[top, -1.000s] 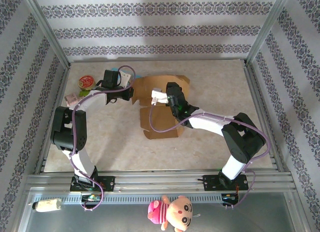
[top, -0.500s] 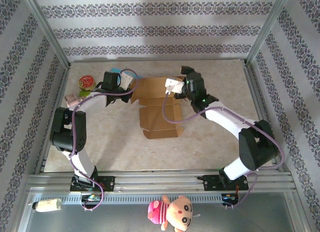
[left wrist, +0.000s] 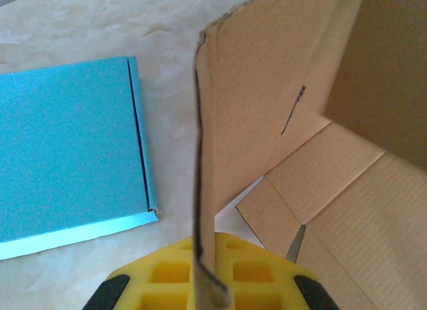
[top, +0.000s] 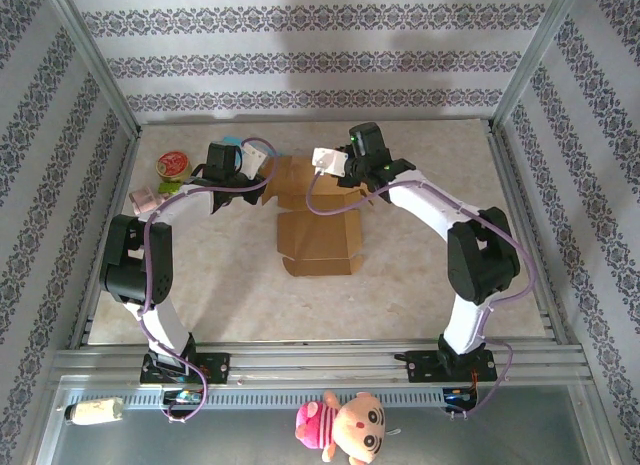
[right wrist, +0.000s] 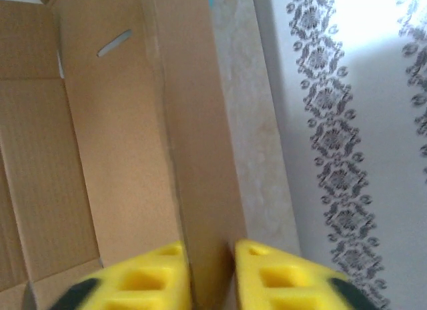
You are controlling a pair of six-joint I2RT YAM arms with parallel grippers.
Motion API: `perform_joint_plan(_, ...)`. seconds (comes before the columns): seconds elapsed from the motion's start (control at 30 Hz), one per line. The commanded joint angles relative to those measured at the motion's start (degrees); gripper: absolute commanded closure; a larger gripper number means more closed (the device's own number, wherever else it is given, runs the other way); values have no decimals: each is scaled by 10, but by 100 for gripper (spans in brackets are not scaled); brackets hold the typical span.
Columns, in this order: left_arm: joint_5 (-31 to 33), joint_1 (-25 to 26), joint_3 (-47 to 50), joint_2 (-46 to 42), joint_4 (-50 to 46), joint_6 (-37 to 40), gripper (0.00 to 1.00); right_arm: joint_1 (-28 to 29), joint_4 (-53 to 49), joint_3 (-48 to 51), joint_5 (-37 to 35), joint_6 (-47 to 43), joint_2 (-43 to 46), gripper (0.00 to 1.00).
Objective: Fold the paper box
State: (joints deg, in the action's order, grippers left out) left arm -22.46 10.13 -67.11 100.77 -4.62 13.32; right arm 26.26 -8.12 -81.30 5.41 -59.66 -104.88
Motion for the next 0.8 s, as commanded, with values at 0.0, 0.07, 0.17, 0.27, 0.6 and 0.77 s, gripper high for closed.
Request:
perform_joint_plan(0.0,-7,5,-10,-9,17,2,100,14,15,-19,-29,11,-10,91)
perform_joint_plan(0.07,1,7,-21,-10,2,-35,100,29,44,-11,-72,14,-12,100)
perform_joint_plan(0.17,16,18,-42,-15,-18,-153,100,59,117,17,-157,4,-13,100)
perform_joint_plan(0.27,6,27,-53,-19,-25,-278,100,82,184,38,-215,-17,-13,100)
perform_joint_plan(0.6,-6,34,-41,-2,-28,-425,100,91,237,80,-255,4,-10,100)
perform_joint_plan(0.77,-48,46,19,-36,52,-496,100,94,282,127,-268,9,-3,100)
